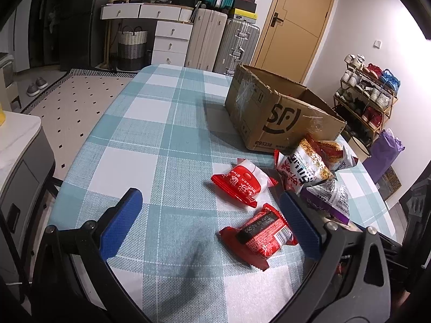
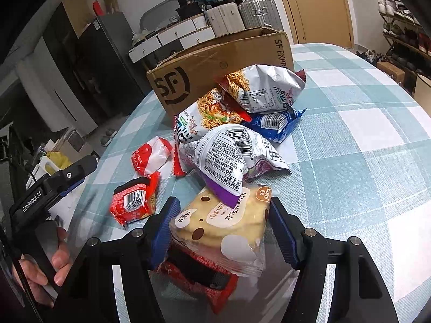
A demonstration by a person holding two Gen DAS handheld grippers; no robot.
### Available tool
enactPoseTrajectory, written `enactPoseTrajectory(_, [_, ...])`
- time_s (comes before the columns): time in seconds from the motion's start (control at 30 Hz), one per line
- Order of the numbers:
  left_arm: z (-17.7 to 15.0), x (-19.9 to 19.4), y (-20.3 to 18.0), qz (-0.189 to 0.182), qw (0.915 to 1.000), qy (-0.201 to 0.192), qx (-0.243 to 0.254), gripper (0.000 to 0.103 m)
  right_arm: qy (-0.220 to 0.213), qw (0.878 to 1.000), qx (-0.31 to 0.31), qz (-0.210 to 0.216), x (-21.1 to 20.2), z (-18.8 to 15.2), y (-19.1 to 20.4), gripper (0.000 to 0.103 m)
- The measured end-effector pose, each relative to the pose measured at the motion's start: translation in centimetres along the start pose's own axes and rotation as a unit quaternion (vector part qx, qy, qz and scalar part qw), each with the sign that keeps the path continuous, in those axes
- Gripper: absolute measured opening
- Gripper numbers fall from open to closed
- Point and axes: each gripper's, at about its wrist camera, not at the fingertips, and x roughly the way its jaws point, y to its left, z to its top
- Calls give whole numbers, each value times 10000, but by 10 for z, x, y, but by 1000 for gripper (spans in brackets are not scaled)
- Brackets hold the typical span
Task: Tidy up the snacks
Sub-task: 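Grasp the red noodle packet with the left tool while the right tool holds the cake package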
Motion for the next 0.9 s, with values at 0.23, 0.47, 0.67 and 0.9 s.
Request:
enactPoseTrajectory(0.23, [-6, 2, -2, -151, 9997, 160, 58, 102, -61, 9989, 240, 408, -15, -6, -9, 68])
enactPoseTrajectory(0.47, [-16, 11, -15, -227, 9981, 515, 240, 102, -194, 9980, 178, 576, -31, -14, -7, 68])
enactPoseTrajectory(0.67, [-22, 18, -33, -237, 9968, 631, 435, 102, -319, 9970, 193, 678, -43, -14, -11, 68])
enactPoseTrajectory(0.9, [-26, 32, -46, -150, 9952, 821, 506, 102, -534, 9954, 112, 790, -59, -13, -15, 68])
